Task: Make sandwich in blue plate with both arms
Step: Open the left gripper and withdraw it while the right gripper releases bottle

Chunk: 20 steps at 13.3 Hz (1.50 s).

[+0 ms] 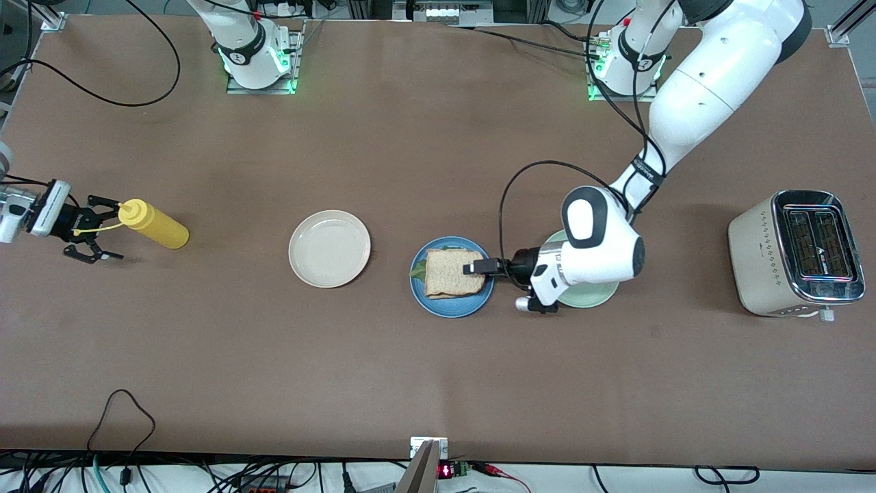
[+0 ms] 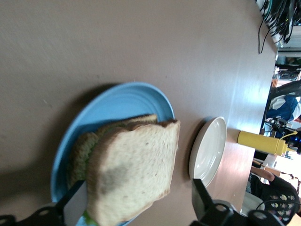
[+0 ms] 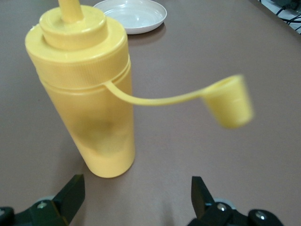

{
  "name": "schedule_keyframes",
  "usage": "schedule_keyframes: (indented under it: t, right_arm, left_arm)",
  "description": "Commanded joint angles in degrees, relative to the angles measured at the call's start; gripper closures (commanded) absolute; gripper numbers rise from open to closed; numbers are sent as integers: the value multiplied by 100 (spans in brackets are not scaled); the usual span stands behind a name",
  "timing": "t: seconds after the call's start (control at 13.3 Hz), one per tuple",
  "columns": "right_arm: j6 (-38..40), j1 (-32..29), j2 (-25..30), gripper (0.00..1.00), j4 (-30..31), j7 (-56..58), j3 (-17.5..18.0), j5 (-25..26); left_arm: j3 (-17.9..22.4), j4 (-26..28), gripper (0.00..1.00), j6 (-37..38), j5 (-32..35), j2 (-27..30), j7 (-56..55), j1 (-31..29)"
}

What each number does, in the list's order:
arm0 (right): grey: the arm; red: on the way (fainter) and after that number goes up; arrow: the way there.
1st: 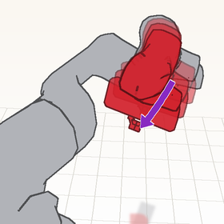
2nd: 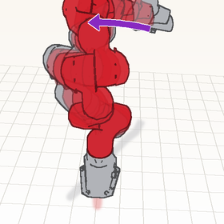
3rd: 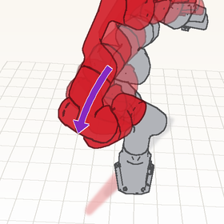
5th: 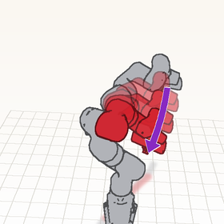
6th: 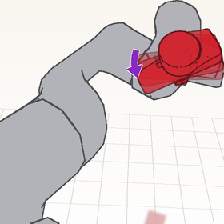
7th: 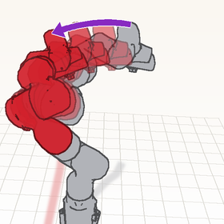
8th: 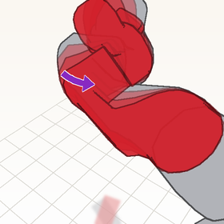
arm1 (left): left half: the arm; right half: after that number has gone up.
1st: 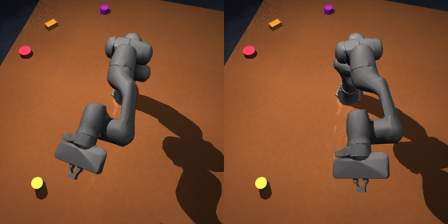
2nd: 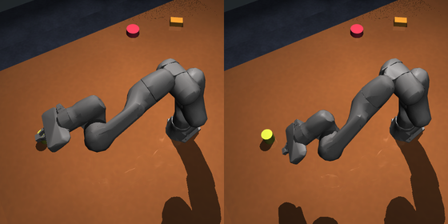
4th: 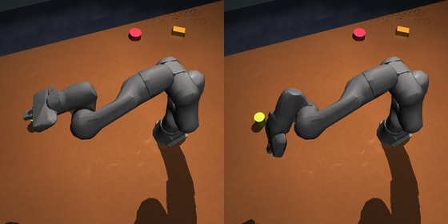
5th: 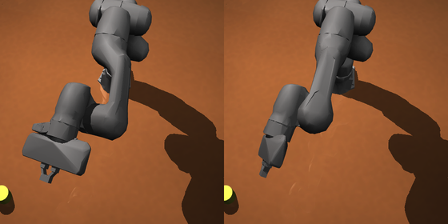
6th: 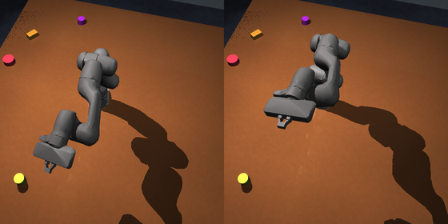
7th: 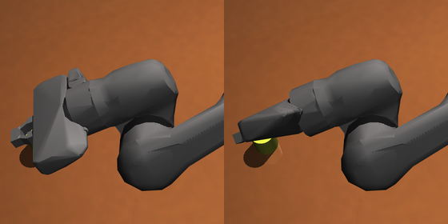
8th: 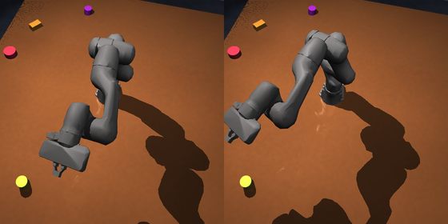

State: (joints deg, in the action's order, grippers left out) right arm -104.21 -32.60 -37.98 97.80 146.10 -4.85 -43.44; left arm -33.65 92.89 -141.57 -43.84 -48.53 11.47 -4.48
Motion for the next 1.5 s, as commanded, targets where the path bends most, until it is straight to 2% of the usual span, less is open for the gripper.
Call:
schedule_keyframes:
  t: [0.0, 0.23, 0.38, 0.53, 0.68, 0.9, 0.98, 1.05, 1.13, 1.28, 1.35, 1.43]
  right_arm:
    - [120, -44, 448, 0, -103, -606, -60, 465]
    - [120, 34, 1054, 0, -112, -1625, -60, 993]
    - [189, 78, 1493, 0, -112, -2468, -60, 1380]
    - [391, 289, 1924, 0, -112, -3373, -60, 1592]
    - [427, 709, 2451, 0, -112, -4663, -60, 2126]
    - [944, 1657, 3163, 0, -112, -7637, -60, 2987]
    - [1103, 1974, 3322, 0, -120, -8545, -60, 3242]
    - [1148, 2299, 3437, 0, -112, -9233, -60, 3410]
    - [1200, 2633, 3551, 0, -112, -9875, -60, 3603]
    - [1419, 3074, 3649, 0, -103, -11307, -60, 3763]
    - [1638, 3197, 3649, 0, -103, -12036, -60, 3772]
    - [1779, 3312, 3649, 0, -103, -12592, -60, 3772]
  left_arm:
    - [-28, 18, 0, 103, -107, 203, 119, -71]
    - [-2, 263, 0, 103, -116, 659, 58, -106]
    - [269, 571, 0, 155, 58, 1299, -283, -54]
    - [560, 669, 0, 645, 1170, 1688, -627, -97]
    - [806, 625, 0, 1514, 2033, 2092, -847, -307]
    - [1141, 563, 0, 2254, 3430, 2645, -988, -343]
    - [1237, 555, 0, 2483, 4078, 2961, -1249, -335]
    - [1325, 476, 0, 2676, 4424, 3173, -1565, -326]
    - [1552, 345, 0, 2913, 4471, 3340, -1647, -282]
    - [2726, -137, 0, 3414, 4454, 3500, -1630, 321]
    - [3106, -470, 0, 3799, 4437, 3500, -1604, 420]
    - [3145, -700, 0, 4108, 4436, 3509, -1595, 387]
